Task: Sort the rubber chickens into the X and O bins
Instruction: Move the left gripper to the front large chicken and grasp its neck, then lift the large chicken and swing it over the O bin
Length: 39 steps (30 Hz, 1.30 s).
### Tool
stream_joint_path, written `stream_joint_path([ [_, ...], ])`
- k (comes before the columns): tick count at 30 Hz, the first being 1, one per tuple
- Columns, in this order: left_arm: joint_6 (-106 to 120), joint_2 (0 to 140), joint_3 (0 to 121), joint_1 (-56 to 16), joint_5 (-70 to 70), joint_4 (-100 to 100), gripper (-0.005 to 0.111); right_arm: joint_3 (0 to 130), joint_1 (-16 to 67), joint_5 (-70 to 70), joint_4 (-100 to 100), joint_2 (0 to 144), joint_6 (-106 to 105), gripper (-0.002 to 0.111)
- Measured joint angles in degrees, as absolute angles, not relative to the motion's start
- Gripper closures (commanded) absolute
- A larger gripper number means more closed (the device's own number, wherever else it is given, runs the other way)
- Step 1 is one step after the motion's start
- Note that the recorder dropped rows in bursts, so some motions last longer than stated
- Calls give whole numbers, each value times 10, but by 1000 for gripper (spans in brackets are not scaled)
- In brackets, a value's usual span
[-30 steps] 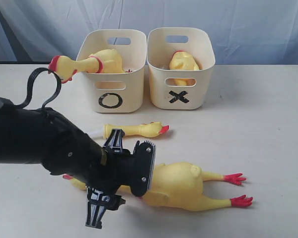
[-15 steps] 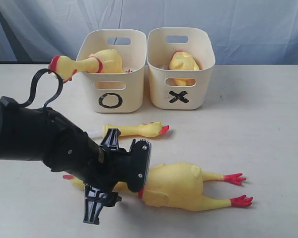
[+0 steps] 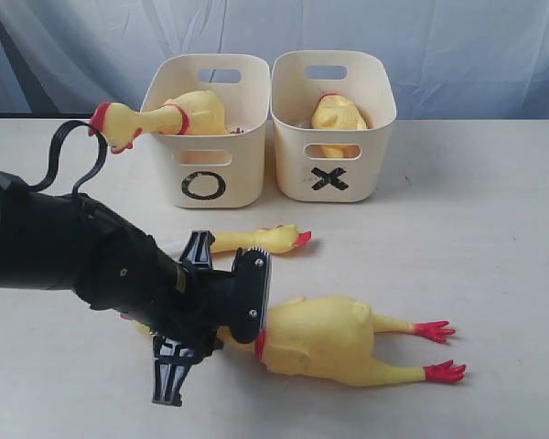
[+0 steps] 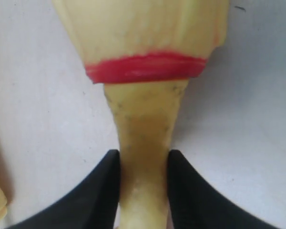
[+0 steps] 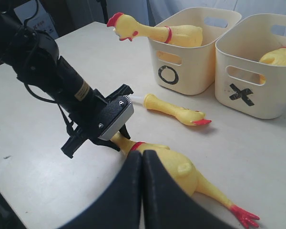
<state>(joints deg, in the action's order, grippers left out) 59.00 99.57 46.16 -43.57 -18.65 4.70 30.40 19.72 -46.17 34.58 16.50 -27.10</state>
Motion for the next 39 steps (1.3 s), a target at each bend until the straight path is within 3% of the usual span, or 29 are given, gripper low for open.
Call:
stream_joint_path([
  [4, 590, 996, 462, -436, -187, 47, 83, 304, 197, -462, 346, 165, -271, 109],
  [8, 591, 996, 462, -436, -187, 47, 107, 304, 197, -462, 346, 165, -271, 109],
  [19, 591, 992, 487, -436, -254, 81, 107, 304, 197, -462, 346, 165, -271, 109],
  [28, 546, 857, 571, -436, -403, 202, 107, 304, 197, -462, 346, 165, -271, 109],
  [39, 320, 833, 670, -434, -332, 211, 107, 304, 197, -462, 346, 165, -271, 109],
])
